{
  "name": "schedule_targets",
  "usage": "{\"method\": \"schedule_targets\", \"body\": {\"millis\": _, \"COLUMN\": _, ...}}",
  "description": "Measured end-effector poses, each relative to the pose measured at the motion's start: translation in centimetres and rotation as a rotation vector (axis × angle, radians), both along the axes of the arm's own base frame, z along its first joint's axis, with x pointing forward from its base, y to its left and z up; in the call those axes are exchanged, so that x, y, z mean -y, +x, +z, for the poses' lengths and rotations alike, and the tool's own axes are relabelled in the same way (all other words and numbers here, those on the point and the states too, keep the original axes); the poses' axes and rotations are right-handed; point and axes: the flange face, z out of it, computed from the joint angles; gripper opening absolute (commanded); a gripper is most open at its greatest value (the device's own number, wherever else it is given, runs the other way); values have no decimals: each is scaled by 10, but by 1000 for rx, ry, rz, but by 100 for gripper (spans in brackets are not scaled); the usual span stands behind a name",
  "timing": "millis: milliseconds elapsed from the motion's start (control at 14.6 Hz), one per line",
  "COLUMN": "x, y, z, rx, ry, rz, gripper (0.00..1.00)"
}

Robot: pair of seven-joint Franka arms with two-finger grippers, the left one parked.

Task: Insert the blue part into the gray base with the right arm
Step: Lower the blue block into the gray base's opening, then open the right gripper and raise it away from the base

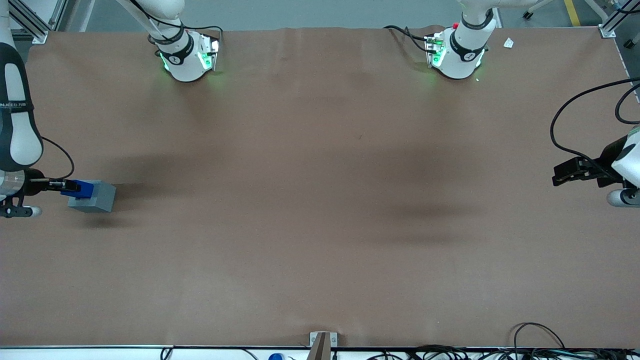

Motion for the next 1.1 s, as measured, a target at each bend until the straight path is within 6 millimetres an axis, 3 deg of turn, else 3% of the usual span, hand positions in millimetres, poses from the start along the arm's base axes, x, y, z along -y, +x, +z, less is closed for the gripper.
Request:
{"method": "schedule_targets", "body": {"millis": 412, "x": 3, "y": 5, "z": -4, "rx": 19, "ry": -7, "rz": 0, "gripper": 13}}
{"method": "schedule_targets", "body": {"millis": 480, "x": 3, "y": 5, "z": -6, "rx": 17, "ry": -6, "rz": 0, "gripper": 21}}
{"method": "schedule_targets", "body": {"millis": 549, "x": 3, "y": 5, "z": -9, "rx": 15, "ry": -5, "rz": -1, "gripper": 45}}
{"method": "schedule_targets", "body": {"millis": 686, "x": 4, "y": 6, "z": -9, "rx": 15, "ry": -5, "rz": -4, "gripper": 68}}
{"method": "schedule_targets", "body": {"millis": 824, "x": 4, "y": 6, "z": -11, "rx": 12, "ry": -4, "rz": -5, "gripper": 100}}
{"method": "schedule_targets", "body": {"millis": 1098, "x": 4, "y": 6, "z": -14, "rx": 5, "ry": -1, "rz": -9, "gripper": 100}}
